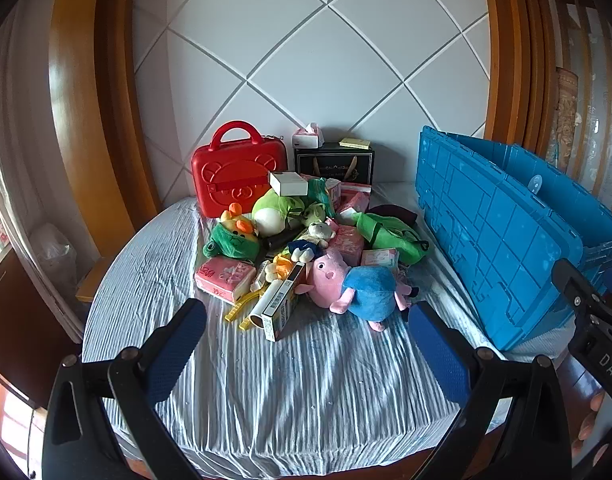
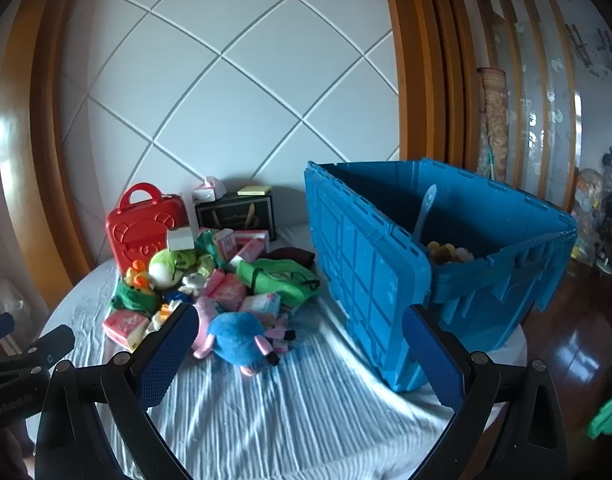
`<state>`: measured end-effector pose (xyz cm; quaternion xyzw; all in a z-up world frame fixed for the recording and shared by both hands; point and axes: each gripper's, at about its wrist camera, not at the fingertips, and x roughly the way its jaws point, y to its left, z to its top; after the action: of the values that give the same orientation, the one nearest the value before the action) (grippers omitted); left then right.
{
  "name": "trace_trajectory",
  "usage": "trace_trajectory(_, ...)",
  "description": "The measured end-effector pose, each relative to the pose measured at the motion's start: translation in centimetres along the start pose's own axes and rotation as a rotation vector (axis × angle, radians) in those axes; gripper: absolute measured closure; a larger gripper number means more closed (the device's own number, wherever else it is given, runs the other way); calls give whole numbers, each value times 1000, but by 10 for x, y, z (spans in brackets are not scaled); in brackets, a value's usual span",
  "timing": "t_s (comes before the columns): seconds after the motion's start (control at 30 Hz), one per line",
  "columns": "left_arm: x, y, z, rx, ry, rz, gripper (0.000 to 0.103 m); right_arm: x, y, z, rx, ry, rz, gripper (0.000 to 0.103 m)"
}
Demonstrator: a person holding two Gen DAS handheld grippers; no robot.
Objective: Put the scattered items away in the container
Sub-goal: 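Move both grippers toward the plush pig and barcode box in the pile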
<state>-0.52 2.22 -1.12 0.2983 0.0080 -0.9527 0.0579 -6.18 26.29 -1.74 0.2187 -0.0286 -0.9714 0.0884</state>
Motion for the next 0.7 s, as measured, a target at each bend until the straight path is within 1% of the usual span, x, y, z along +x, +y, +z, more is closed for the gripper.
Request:
trace_trajectory(0.33, 8, -21, -3, -24, 15, 35, 0, 18, -16, 0, -15, 21, 34, 0)
trace_trajectory(0.43, 14, -23, -8, -35, 26, 20, 0, 25, -21, -2, -22, 34, 54, 0)
trace_trajectory(0.5, 18, -17, -13, -59, 30, 20, 0, 32, -22, -5, -30, 47, 83, 0)
trace_trajectory(0.57, 23, -7, -20, -84, 38, 65, 0, 41, -21, -10, -33, 60, 120, 0)
trace_trajectory(0.63, 32, 7, -28, -104, 55, 132, 0, 52, -17, -15, -27, 83, 152, 0)
trace_trajectory(0.7, 46, 25, -34, -113, 94, 192, 0, 67, -11, -21, -14, 128, 186, 0)
